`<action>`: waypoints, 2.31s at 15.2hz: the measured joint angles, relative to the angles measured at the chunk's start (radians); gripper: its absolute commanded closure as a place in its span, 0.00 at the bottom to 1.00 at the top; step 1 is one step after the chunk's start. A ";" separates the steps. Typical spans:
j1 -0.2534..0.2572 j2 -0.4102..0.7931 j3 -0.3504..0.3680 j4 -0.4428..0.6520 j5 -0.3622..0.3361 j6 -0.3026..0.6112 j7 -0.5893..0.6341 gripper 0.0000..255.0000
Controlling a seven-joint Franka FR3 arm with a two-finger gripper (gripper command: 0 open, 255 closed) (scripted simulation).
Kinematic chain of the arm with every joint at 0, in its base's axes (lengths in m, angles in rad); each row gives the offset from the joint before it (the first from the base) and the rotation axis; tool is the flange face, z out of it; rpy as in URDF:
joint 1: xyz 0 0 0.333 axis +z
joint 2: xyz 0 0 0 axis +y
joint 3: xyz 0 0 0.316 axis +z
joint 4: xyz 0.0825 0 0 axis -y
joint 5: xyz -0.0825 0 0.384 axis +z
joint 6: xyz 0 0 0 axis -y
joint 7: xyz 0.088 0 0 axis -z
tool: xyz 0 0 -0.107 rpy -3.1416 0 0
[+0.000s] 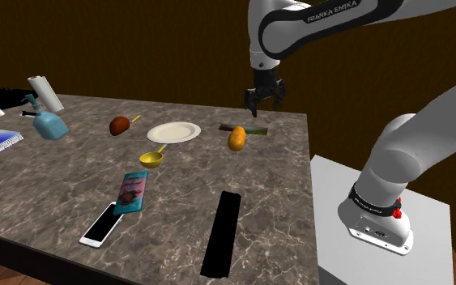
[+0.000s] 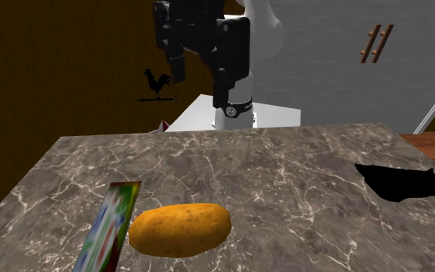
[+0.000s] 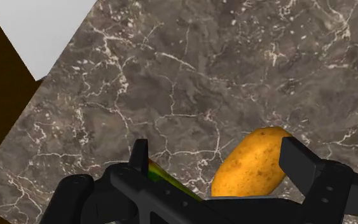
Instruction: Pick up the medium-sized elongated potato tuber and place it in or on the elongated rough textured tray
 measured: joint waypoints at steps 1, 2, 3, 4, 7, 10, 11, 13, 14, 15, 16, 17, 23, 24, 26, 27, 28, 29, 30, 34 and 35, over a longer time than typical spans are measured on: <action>-0.007 0.030 0.012 0.007 -0.001 0.024 0.038 0.00; -0.016 0.062 0.021 0.015 -0.004 0.048 0.073 0.00; -0.023 0.098 0.033 0.032 -0.007 0.067 0.113 0.00; -0.030 0.137 0.044 0.037 -0.013 0.100 0.152 0.00; -0.055 0.264 0.065 0.097 -0.042 0.166 0.263 0.00; -0.075 0.377 0.073 0.149 -0.078 0.224 0.372 0.00; -0.081 0.415 0.072 0.172 -0.091 0.237 0.405 0.00; -0.084 0.496 0.073 0.224 -0.119 0.262 0.484 0.00; -0.085 0.515 0.071 0.237 -0.126 0.268 0.503 0.00; -0.086 0.530 0.069 0.242 -0.131 0.276 0.513 0.00; -0.086 0.541 0.068 0.241 -0.135 0.288 0.519 0.00; -0.086 0.545 0.068 0.230 -0.137 0.302 0.524 0.00; -0.087 0.584 0.063 0.203 -0.154 0.367 0.536 0.00; -0.087 0.585 0.063 0.202 -0.155 0.370 0.536 0.00; -0.087 0.586 0.063 0.201 -0.155 0.371 0.537 0.00; -0.087 0.586 0.063 0.201 -0.155 0.372 0.537 0.00; -0.087 0.586 0.063 0.201 -0.155 0.372 0.537 0.00; -0.087 0.586 0.063 0.201 -0.155 0.372 0.537 1.00; -0.088 0.586 0.063 0.202 -0.155 0.372 0.537 1.00; -0.088 0.586 0.062 0.202 -0.156 0.372 0.537 1.00; -0.088 0.586 0.062 0.203 -0.156 0.372 0.537 1.00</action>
